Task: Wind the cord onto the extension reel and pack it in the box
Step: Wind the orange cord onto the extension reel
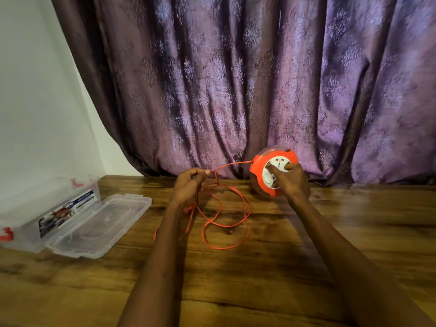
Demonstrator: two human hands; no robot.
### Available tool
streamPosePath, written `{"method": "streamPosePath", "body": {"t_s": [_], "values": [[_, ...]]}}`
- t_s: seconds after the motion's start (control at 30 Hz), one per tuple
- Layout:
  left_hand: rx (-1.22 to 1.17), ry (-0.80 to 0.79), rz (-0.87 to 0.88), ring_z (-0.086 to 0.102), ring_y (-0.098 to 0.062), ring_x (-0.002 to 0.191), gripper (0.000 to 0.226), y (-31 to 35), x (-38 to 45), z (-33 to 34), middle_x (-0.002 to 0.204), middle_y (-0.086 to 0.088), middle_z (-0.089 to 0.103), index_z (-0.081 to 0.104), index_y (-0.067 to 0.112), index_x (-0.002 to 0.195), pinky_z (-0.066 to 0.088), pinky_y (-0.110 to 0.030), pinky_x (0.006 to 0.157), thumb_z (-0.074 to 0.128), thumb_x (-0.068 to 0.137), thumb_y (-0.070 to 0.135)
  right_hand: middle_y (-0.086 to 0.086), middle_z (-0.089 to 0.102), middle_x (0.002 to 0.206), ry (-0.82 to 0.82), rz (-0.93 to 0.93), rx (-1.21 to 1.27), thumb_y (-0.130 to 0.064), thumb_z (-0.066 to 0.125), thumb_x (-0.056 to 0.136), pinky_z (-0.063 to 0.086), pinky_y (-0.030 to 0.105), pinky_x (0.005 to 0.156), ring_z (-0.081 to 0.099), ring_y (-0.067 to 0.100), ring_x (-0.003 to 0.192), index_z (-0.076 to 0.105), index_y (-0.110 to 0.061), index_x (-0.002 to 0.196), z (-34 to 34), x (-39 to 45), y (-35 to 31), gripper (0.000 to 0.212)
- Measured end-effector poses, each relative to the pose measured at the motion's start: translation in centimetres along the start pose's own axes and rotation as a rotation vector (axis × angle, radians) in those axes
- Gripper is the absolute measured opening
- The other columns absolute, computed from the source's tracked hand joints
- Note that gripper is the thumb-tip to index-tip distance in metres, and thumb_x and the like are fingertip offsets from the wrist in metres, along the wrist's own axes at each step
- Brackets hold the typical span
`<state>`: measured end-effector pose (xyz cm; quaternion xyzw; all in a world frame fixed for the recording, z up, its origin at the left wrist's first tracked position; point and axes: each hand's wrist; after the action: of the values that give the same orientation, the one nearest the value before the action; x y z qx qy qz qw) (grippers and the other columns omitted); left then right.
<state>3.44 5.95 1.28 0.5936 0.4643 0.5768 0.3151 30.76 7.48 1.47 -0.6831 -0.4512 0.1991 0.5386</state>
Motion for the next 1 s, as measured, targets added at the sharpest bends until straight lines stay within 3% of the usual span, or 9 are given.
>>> {"method": "streamPosePath", "body": {"t_s": [0.07,0.17,0.3,0.5,0.63,0.7,0.77,0.9,1.0], "values": [[0.036,-0.014,-0.024,0.042,-0.006,0.052,0.022,0.1,-0.2,-0.2,0.062,-0.007,0.051,0.067,-0.003,0.084,0.034,-0.022,0.052,0.062,0.095,0.015,0.013,0.069,0.116,0.000,-0.005,-0.010,-0.075,0.071,0.058,0.050,0.044,0.094,0.064,0.033,0.109,0.056,-0.029,0.108,0.2,0.0,0.0,0.070],[0.214,-0.175,-0.145,0.037,-0.007,0.045,0.036,-0.5,-0.6,-1.6,0.050,0.004,0.047,0.059,0.011,0.065,0.028,-0.023,0.046,0.063,0.095,0.030,0.014,0.070,0.113,-0.012,-0.012,-0.002,-0.074,0.071,0.059,0.050,0.045,0.095,0.064,0.032,0.109,0.056,-0.027,0.111,0.3,0.0,-0.2,0.072],[0.262,-0.382,-0.294,0.041,-0.012,0.051,0.017,-1.8,-1.0,-3.3,0.065,-0.008,0.054,0.064,0.009,0.077,0.028,-0.020,0.048,0.062,0.094,0.012,0.014,0.069,0.116,-0.009,-0.027,-0.039,-0.072,0.071,0.062,0.049,0.042,0.095,0.062,0.032,0.112,0.055,-0.026,0.113,0.4,-0.2,-0.3,0.070],[0.156,-0.291,-0.190,0.047,-0.005,0.039,0.014,-1.0,-0.5,-2.6,0.055,0.003,0.062,0.069,0.007,0.079,0.035,-0.015,0.036,0.064,0.092,0.006,0.013,0.068,0.118,-0.018,-0.047,-0.124,-0.070,0.073,0.064,0.046,0.038,0.090,0.062,0.034,0.112,0.053,-0.029,0.104,1.2,-1.0,-0.2,0.061],[0.111,-0.227,0.005,0.060,0.007,0.061,0.010,-0.1,0.0,-0.4,0.065,0.013,0.072,0.073,-0.001,0.095,0.047,-0.006,0.064,0.068,0.088,0.003,0.016,0.067,0.116,-0.012,-0.073,-0.170,-0.071,0.071,0.064,0.045,0.039,0.090,0.061,0.036,0.111,0.052,-0.030,0.105,1.7,-1.4,-0.4,0.061],[0.104,-0.229,0.026,0.060,0.000,0.064,0.014,0.4,0.0,0.8,0.067,0.015,0.073,0.074,0.000,0.100,0.047,-0.012,0.060,0.069,0.088,0.007,0.016,0.068,0.115,0.000,-0.104,-0.193,-0.072,0.070,0.065,0.045,0.039,0.090,0.062,0.035,0.110,0.053,-0.029,0.108,1.9,-1.6,-0.6,0.063],[0.127,-0.225,0.045,0.056,-0.004,0.062,0.014,0.7,0.1,1.5,0.068,0.012,0.073,0.076,0.004,0.099,0.043,-0.016,0.053,0.070,0.089,0.011,0.015,0.069,0.114,0.009,-0.117,-0.204,-0.072,0.070,0.065,0.045,0.038,0.088,0.063,0.035,0.109,0.053,-0.028,0.110,1.9,-1.7,-0.8,0.065],[0.219,-0.197,0.100,0.056,-0.015,0.075,0.011,0.6,0.2,1.1,0.080,-0.008,0.069,0.073,0.000,0.092,0.044,-0.025,0.064,0.069,0.090,0.010,0.014,0.069,0.113,0.003,-0.114,-0.187,-0.074,0.068,0.064,0.046,0.038,0.085,0.064,0.035,0.108,0.052,-0.029,0.109,1.4,-1.4,-0.8,0.067],[0.226,-0.242,-0.004,0.054,-0.010,0.050,0.012,0.7,-0.1,0.0,0.060,-0.001,0.063,0.068,0.007,0.079,0.046,-0.022,0.049,0.068,0.090,0.010,0.014,0.069,0.114,0.009,-0.121,-0.187,-0.075,0.068,0.062,0.047,0.039,0.085,0.064,0.036,0.108,0.052,-0.029,0.108,1.0,-1.0,-0.8,0.067]]}}
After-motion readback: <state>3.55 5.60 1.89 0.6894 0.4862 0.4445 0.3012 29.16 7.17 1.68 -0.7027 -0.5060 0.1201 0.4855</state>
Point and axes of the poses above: each hand's wrist, its own x-axis towards the middle knuckle, its own z-axis out of the palm, y = z × x
